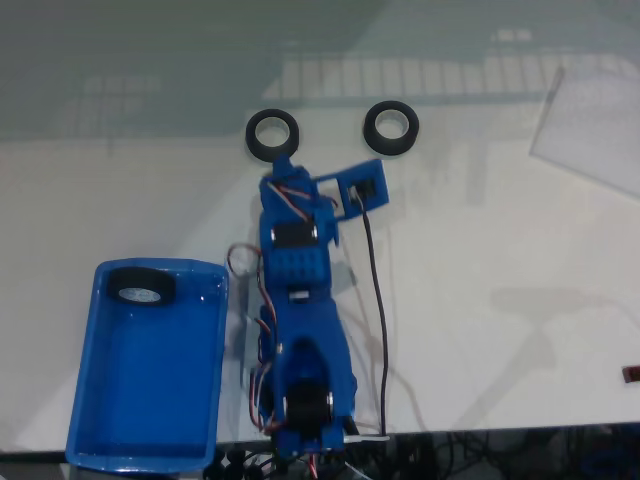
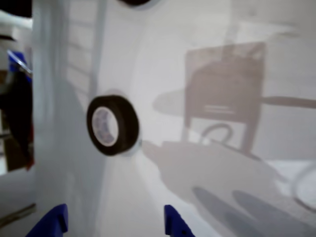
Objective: Grasp all tape and put them in the bin.
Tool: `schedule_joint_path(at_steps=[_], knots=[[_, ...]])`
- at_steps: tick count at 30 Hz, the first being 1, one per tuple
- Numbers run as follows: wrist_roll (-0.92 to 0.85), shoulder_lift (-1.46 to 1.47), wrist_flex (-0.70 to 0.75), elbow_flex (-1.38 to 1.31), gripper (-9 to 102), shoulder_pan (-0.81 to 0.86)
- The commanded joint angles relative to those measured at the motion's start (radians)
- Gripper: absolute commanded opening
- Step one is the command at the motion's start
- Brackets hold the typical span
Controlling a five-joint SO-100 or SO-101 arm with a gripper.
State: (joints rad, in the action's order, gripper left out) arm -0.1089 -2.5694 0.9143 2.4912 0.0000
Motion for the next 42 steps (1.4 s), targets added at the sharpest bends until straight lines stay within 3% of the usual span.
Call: schedule_joint_path(at_steps=[1,20,42], knots=[[-0.023,0.227,-0.011,-0.199,26,-0.023],[-0.041,1.045,0.078,-0.842,26,-0.012],[-0.058,1.479,0.284,-1.282,25,-0.009]])
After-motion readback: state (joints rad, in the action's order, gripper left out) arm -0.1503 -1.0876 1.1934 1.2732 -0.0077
